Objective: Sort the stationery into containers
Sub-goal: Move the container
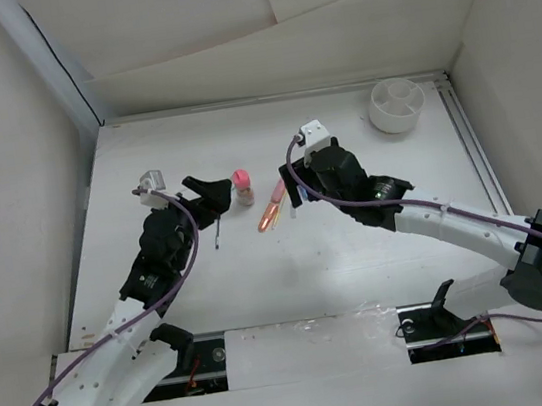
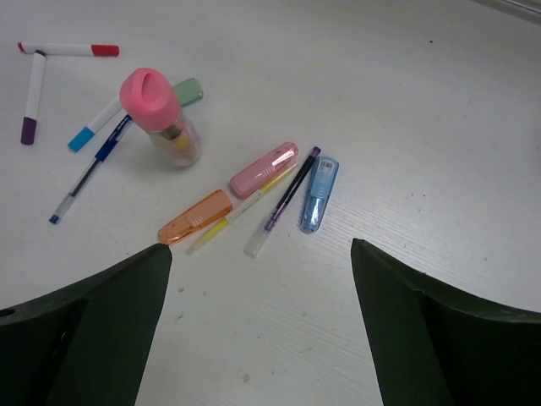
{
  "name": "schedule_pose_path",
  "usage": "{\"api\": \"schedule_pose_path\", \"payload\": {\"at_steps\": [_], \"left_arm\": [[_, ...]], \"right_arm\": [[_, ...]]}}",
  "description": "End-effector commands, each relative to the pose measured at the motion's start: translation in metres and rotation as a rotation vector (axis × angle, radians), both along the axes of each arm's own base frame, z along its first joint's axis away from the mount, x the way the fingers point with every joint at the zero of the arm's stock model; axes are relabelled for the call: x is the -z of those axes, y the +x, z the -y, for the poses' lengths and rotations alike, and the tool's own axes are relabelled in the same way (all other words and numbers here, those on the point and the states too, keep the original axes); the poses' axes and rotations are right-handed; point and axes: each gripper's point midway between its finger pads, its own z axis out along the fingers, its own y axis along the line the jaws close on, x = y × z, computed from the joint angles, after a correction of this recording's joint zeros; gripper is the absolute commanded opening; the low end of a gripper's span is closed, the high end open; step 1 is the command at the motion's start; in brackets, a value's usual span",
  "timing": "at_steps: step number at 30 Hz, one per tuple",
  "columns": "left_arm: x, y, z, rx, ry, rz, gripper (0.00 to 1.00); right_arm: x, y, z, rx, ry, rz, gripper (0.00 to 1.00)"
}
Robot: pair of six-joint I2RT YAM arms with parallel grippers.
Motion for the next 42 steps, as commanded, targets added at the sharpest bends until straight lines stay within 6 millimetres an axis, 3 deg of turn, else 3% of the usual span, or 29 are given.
{"api": "schedule_pose_path", "payload": {"at_steps": [1, 5, 8, 9, 10, 11, 12, 13, 14, 15, 16, 17, 18, 19, 20, 21, 22, 23, 24, 27, 28, 29, 30, 31, 36, 42], "left_arm": [[-0.003, 0.002, -0.004, -0.013, 0.002, 0.037, 0.94], [0.005, -0.001, -0.006, -0.012, 0.01, 0.039, 0.95], [0.008, -0.003, -0.007, -0.011, 0.012, 0.061, 0.95], [0.006, -0.004, -0.008, -0.011, 0.005, 0.075, 0.95], [0.006, -0.004, -0.007, -0.012, -0.001, 0.085, 0.95], [0.004, -0.005, -0.007, -0.002, 0.003, 0.102, 0.95], [0.008, -0.006, -0.008, -0.001, 0.015, 0.108, 0.95], [0.0, -0.005, -0.007, -0.001, 0.007, 0.142, 0.93], [0.004, -0.005, -0.008, 0.0, 0.018, 0.144, 0.9], [0.002, -0.005, -0.006, 0.009, 0.026, 0.157, 0.84], [0.006, -0.005, -0.006, 0.009, 0.027, 0.154, 0.81], [0.001, -0.005, -0.004, 0.023, 0.03, 0.177, 0.76], [0.009, -0.005, -0.002, 0.033, 0.038, 0.16, 0.71], [0.009, -0.005, -0.002, 0.033, 0.038, 0.16, 0.67], [0.012, -0.005, 0.0, 0.044, 0.042, 0.152, 0.58], [0.016, -0.006, 0.001, 0.054, 0.045, 0.144, 0.53], [0.016, -0.007, 0.003, 0.064, 0.044, 0.144, 0.53], [0.016, -0.007, 0.003, 0.065, 0.053, 0.147, 0.53], [0.016, -0.008, 0.004, 0.076, 0.052, 0.147, 0.53], [0.014, -0.011, 0.004, 0.084, 0.045, 0.161, 0.53], [0.01, -0.013, 0.003, 0.083, 0.039, 0.174, 0.53], [0.01, -0.013, 0.003, 0.083, 0.039, 0.174, 0.55], [0.007, -0.014, 0.003, 0.083, 0.035, 0.182, 0.55], [0.007, -0.015, 0.005, 0.093, 0.026, 0.18, 0.55], [0.007, -0.016, 0.009, 0.113, 0.024, 0.18, 0.57], [0.008, -0.014, 0.009, 0.113, 0.024, 0.18, 0.57]], "right_arm": [[-0.028, 0.01, 0.0, 0.053, 0.058, 0.071, 0.93], [-0.039, 0.024, 0.016, 0.131, 0.069, 0.09, 0.89], [-0.051, 0.037, 0.034, 0.202, 0.086, 0.112, 0.72], [-0.059, 0.042, 0.04, 0.226, 0.096, 0.126, 0.62], [-0.053, 0.049, 0.043, 0.251, 0.089, 0.109, 0.34], [-0.052, 0.062, 0.063, 0.314, 0.082, 0.102, 0.19], [-0.053, 0.071, 0.072, 0.343, 0.081, 0.103, 0.07], [-0.06, 0.081, 0.081, 0.38, 0.098, 0.105, 0.0], [-0.047, 0.092, 0.089, 0.417, 0.075, 0.073, 0.0], [-0.047, 0.108, 0.116, 0.501, 0.063, 0.079, 0.0], [-0.053, 0.119, 0.126, 0.533, 0.066, 0.084, 0.0], [-0.037, 0.134, 0.134, 0.566, 0.039, 0.059, 0.0], [-0.029, 0.144, 0.146, 0.598, 0.017, 0.037, 0.0], [-0.023, 0.158, 0.171, 0.659, 0.003, 0.023, 0.0], [-0.011, 0.18, 0.179, 0.683, -0.014, -0.004, 0.0], [-0.016, 0.196, 0.198, 0.708, -0.001, -0.018, 0.01], [0.009, 0.201, 0.206, 0.712, -0.028, -0.075, 0.07], [-0.001, 0.216, 0.21, 0.713, -0.006, -0.063, 0.13], [0.025, 0.228, 0.213, 0.715, -0.03, -0.116, 0.26], [0.041, 0.252, 0.23, 0.719, -0.06, -0.17, 0.44], [0.047, 0.253, 0.23, 0.719, -0.073, -0.192, 0.46], [0.049, 0.256, 0.244, 0.736, -0.087, -0.199, 0.48], [0.044, 0.262, 0.241, 0.727, -0.076, -0.191, 0.48], [0.054, 0.265, 0.25, 0.738, -0.094, -0.211, 0.48], [0.065, 0.269, 0.268, 0.741, -0.089, -0.235, 0.48], [0.085, 0.277, 0.287, 0.71, -0.08, -0.283, 0.43]]}}
